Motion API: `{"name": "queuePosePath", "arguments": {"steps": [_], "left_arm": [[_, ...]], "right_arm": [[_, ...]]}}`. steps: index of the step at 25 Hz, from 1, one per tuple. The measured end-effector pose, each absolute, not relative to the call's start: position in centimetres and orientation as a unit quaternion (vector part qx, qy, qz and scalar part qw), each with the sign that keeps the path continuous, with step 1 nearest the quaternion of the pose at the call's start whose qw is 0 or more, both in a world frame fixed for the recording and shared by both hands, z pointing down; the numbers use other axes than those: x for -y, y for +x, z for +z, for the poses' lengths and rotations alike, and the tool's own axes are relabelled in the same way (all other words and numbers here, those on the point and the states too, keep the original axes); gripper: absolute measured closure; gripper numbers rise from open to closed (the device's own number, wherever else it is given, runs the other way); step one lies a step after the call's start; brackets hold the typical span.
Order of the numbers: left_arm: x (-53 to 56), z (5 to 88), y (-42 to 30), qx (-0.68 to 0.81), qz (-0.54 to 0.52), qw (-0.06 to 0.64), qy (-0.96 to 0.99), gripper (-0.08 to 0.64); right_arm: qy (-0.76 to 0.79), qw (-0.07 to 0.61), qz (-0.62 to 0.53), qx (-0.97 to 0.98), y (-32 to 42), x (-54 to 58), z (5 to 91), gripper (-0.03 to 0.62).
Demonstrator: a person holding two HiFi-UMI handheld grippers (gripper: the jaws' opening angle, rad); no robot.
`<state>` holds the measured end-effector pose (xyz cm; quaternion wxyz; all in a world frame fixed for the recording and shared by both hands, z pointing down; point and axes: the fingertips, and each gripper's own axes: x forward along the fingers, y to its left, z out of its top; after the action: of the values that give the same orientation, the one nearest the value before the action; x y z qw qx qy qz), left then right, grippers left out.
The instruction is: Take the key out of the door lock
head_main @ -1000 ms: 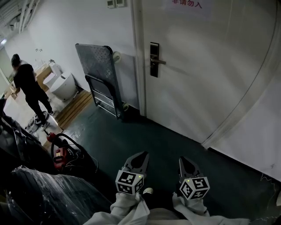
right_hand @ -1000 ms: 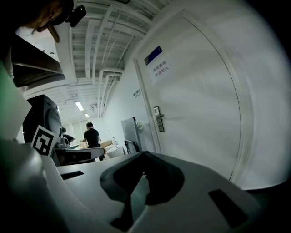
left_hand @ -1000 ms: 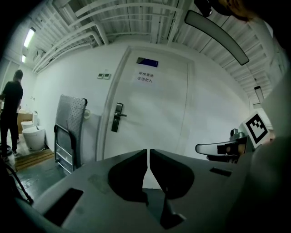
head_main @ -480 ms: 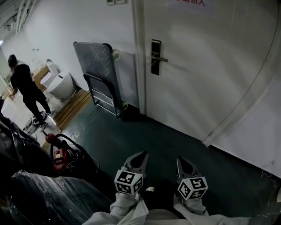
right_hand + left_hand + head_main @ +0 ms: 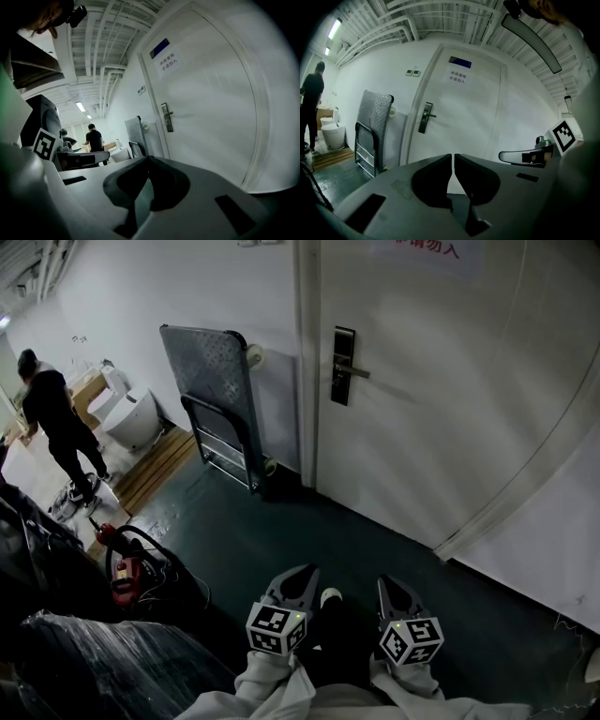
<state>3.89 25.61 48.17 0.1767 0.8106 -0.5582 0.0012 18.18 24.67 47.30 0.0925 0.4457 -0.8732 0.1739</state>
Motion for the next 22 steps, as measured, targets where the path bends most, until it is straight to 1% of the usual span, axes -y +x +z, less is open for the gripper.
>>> {"name": "queuePosePath", "arguments": {"steps": [11,22], "left_arm": [[-16.3,46.4,1.5,0.564,0.0,0.155,0.811,0.534],[-6.9,46.6,-0.2,0.57,0.007,0.16,0.806,0.534]], "right_arm": [[0.436,0.081,0.16,0.882,15.5,-14.7,45.8,0.54],[0.434,0.085,0.172,0.88,14.3,-5.3,46.0,0.54]]}}
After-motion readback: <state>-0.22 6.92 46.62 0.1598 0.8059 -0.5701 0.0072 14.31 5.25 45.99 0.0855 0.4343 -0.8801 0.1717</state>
